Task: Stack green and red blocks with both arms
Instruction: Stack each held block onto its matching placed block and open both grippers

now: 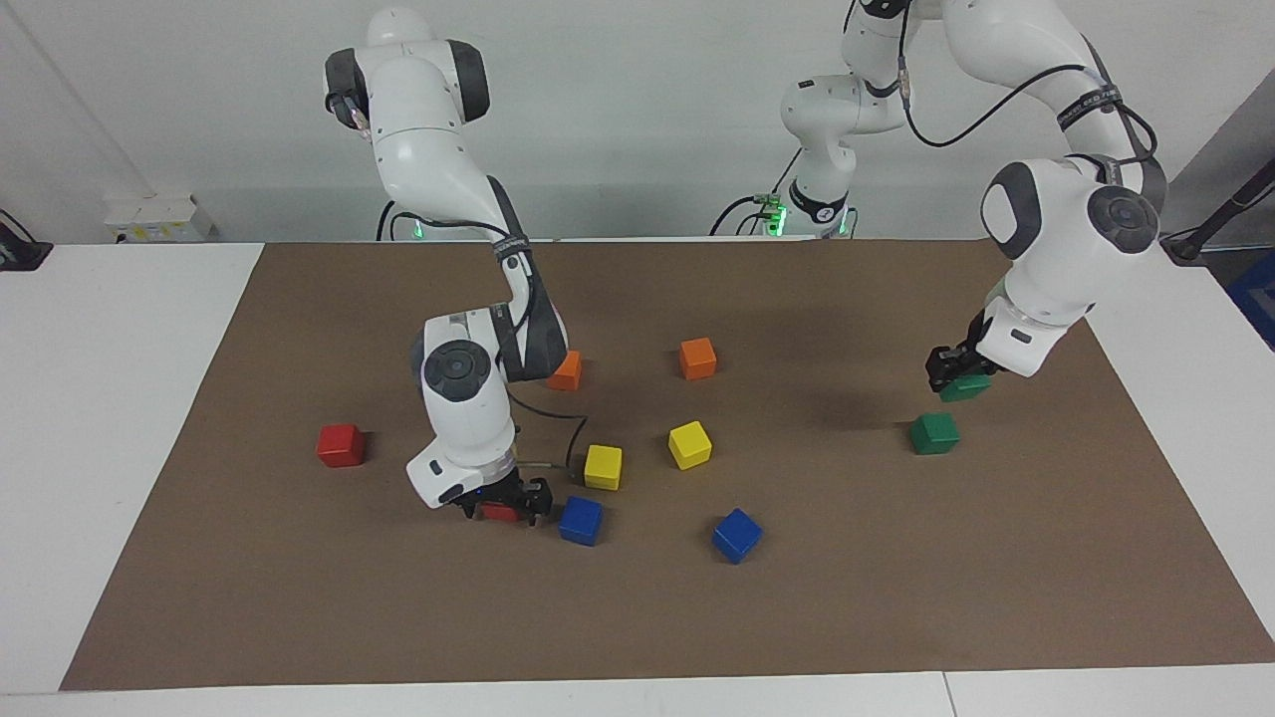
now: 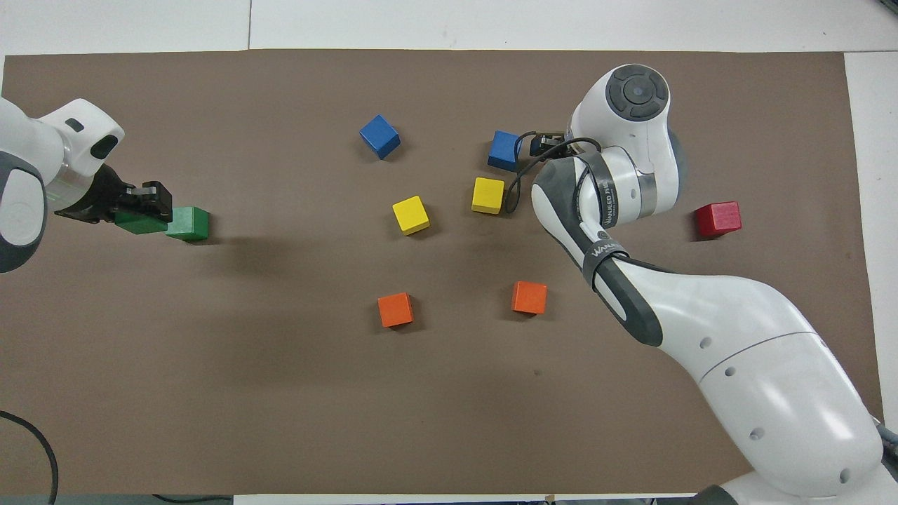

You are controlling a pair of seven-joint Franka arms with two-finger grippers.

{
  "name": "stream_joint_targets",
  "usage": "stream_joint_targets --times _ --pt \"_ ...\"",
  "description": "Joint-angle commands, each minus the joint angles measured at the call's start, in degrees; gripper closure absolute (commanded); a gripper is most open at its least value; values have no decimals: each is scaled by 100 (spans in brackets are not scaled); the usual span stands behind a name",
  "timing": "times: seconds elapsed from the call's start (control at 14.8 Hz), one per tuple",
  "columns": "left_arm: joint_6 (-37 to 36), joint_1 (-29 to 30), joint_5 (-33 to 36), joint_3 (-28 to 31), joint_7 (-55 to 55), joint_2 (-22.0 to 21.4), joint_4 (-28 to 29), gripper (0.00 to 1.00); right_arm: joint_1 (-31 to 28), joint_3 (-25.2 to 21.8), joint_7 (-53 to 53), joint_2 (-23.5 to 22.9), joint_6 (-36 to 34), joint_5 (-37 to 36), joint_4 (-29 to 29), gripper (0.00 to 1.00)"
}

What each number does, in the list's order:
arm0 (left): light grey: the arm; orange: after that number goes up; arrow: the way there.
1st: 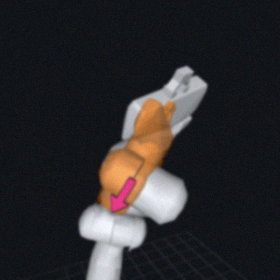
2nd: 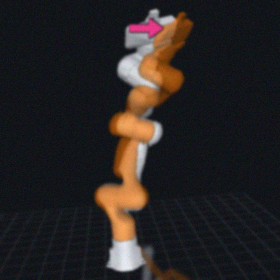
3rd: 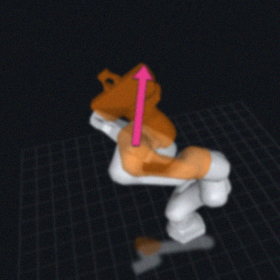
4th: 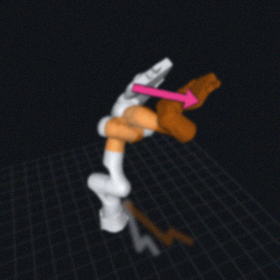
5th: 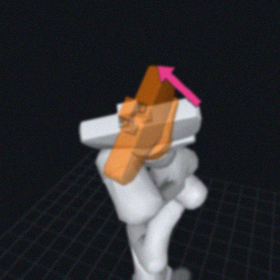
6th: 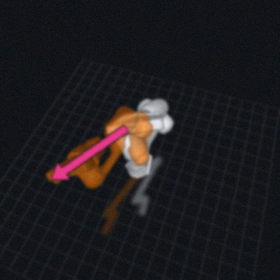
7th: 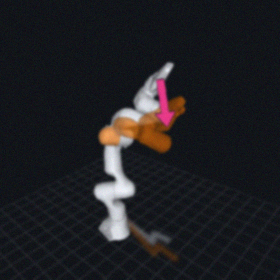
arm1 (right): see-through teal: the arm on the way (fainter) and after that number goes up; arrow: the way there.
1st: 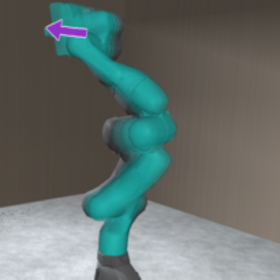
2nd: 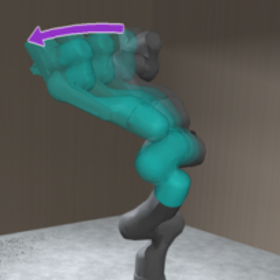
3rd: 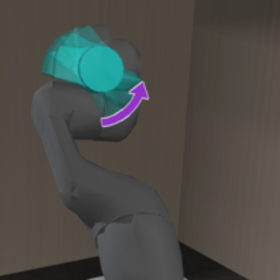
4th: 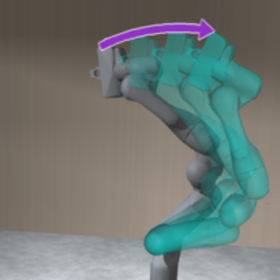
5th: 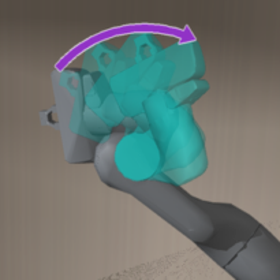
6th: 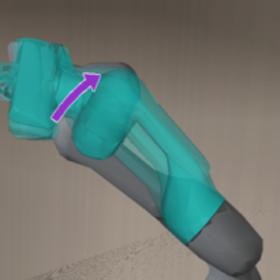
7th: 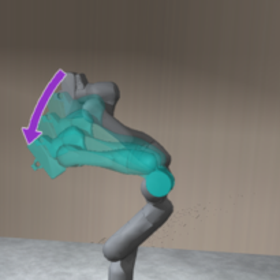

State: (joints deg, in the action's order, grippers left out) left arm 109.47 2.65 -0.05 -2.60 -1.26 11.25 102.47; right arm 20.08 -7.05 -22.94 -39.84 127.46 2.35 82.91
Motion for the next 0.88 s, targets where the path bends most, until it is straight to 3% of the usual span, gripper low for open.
stream_joint_targets --times 0.0,0.14,0.2,0.54,0.68,0.81 --pt "801 51 -100 -48 381 -52 553 100 -4 46 -105 108 87 90 182 43" --pt "1216 42 -92 -48 416 0 792 100 -4 90 -114 117 16 90 173 95" --pt "1330 42 -92 -48 495 53 792 100 -4 90 -132 126 7 90 173 100" --pt "1525 68 -74 -39 952 316 784 100 -118 81 -36 344 -395 55 120 100" --pt "1683 156 -83 -39 926 413 792 100 -293 64 551 809 -826 46 242 100" --pt "1631 253 -92 -39 830 422 793 100 -722 72 1296 1511 -1099 46 767 100"
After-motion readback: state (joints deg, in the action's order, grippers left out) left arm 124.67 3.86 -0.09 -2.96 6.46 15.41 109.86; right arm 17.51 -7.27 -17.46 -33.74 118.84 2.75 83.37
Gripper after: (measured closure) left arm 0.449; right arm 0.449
